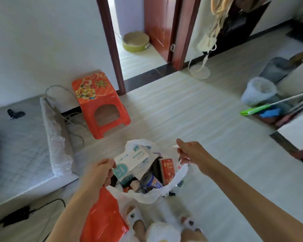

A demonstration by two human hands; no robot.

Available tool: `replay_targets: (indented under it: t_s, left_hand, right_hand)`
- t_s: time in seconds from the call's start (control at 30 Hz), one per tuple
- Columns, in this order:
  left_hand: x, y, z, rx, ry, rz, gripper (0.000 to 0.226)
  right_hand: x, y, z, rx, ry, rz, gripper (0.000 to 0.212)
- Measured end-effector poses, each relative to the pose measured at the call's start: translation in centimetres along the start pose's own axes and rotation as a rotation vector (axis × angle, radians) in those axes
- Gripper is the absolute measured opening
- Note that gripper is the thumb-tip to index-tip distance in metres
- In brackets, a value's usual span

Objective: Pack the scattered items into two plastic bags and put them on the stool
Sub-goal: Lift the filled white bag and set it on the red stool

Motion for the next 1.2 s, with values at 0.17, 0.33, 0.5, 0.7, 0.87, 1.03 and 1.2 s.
replay_targets:
  t_s: [0.17, 0.33, 0.5, 0.7, 0.87, 1.03, 1.2]
  left_hand:
    - [-9.3, -5.6, -2.6, -0.119, 0.006, 0.131, 0.032]
    - [-18.9, -10.3, -4.1, -0.274, -0.043, 0.186, 0.034]
    - [-28.5, -15.1, -5.4, -0.34, -0.027, 0.302, 0.033]
    - [-38.2, -18.8, -6.0, -0.427, 0.062, 0.499, 0.034]
    - [-45.9, -18.0, -7.7, -0.411, 0.1, 0.58, 0.033]
    - [-53.5, -13.4, -11.6, -0.378, 0.165, 0.575, 0.033]
    - [-58.8, -6.8, -16.8, -0.31, 0.245, 0.512, 0.035]
  right_hand:
    - [11.2, -3.4, -3.5, 0.049, 0.085, -0.125, 0.037]
    - [22.9, -7.0, -7.9, 0.178, 0.175, -0.221, 0.037]
    - [33.1, -9.5, -10.7, 0.23, 0.269, -0.376, 0.04]
    - [41.4, -9.4, -13.5, 0.171, 0.421, -0.521, 0.038]
    - [47.0, -5.9, -14.7, 0.1, 0.497, -0.571, 0.037]
    - [51.4, 0.9, -13.8, 0.036, 0.497, -0.571, 0.036]
    - [54.8, 10.6, -9.6, -0.013, 0.476, -0.504, 0.035]
Point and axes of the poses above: each hand's wrist, its own y-axis towards the middle knuckle, its own x-axis out of the back of the hand, z = x × y, the point moved 2 cm from there along y, towards the middle knuckle, and after that the axes turned 7 degrees about -z, right-handed, at the moved point
